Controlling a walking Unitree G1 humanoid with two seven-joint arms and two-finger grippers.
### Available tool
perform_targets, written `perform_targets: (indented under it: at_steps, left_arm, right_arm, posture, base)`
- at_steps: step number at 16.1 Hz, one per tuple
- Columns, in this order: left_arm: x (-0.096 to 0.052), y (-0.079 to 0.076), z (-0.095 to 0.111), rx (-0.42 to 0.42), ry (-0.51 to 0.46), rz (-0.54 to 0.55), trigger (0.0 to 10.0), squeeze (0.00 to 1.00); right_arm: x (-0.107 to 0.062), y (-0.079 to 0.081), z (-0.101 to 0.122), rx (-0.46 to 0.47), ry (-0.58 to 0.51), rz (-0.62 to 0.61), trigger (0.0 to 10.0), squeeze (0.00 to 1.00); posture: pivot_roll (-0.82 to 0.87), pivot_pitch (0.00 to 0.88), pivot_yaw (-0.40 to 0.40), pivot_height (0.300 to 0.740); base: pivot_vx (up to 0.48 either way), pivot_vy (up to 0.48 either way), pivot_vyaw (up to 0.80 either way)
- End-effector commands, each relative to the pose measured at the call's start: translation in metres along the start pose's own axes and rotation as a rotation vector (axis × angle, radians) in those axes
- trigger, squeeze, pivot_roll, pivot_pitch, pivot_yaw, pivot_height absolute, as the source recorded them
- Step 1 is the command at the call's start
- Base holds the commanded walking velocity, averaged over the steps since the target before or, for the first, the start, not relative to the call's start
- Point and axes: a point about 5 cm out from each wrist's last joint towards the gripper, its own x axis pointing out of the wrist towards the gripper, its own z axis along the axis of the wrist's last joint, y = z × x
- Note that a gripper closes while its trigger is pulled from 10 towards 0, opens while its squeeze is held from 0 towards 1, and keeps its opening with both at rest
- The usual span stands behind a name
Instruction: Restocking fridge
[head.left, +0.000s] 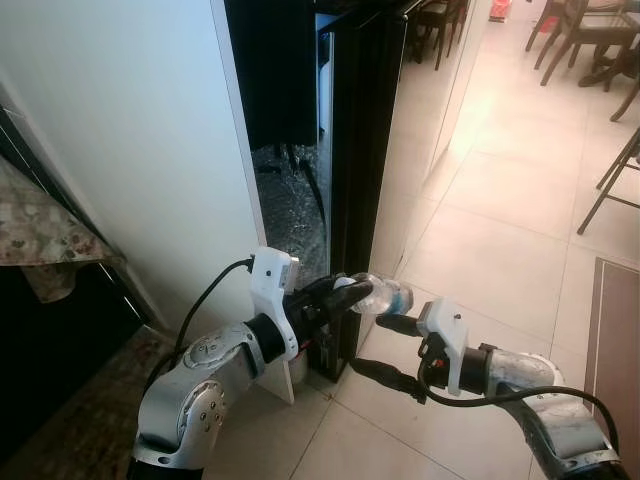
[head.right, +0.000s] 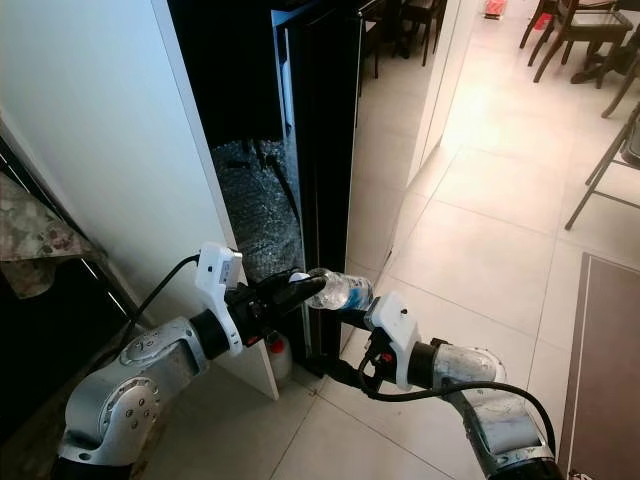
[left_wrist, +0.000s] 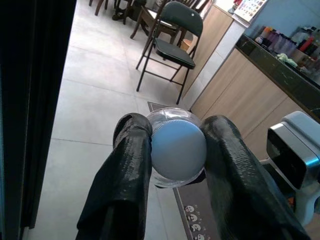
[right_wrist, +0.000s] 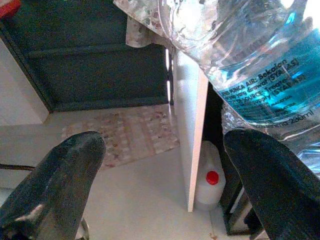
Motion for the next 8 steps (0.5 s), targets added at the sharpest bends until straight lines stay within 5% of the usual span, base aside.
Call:
perform_targets:
  at_steps: [1,8]
  left_arm:
    - [0.0,-0.0083,0.0051,0.005,-0.022,-0.065,10.0,0.0]
    - [-0.0016,-0.0074,0.0004,0.017,0.008,-0.063,10.0,0.0]
  right_arm:
    - [-0.0112,-0.0126,-0.0029,0.007,0.025,-0.089,10.0,0.0]
    - [-0.011,-0.0163,-0.0045,0.004,0.015,-0.104,10.0,0.0]
  posture:
    - [0.05,0.0,0.016,0.74]
    - [0.05,0.0,0.016,0.74]
  base:
    - [0.0,0.0,0.0]
    - [0.0,0.0,0.0]
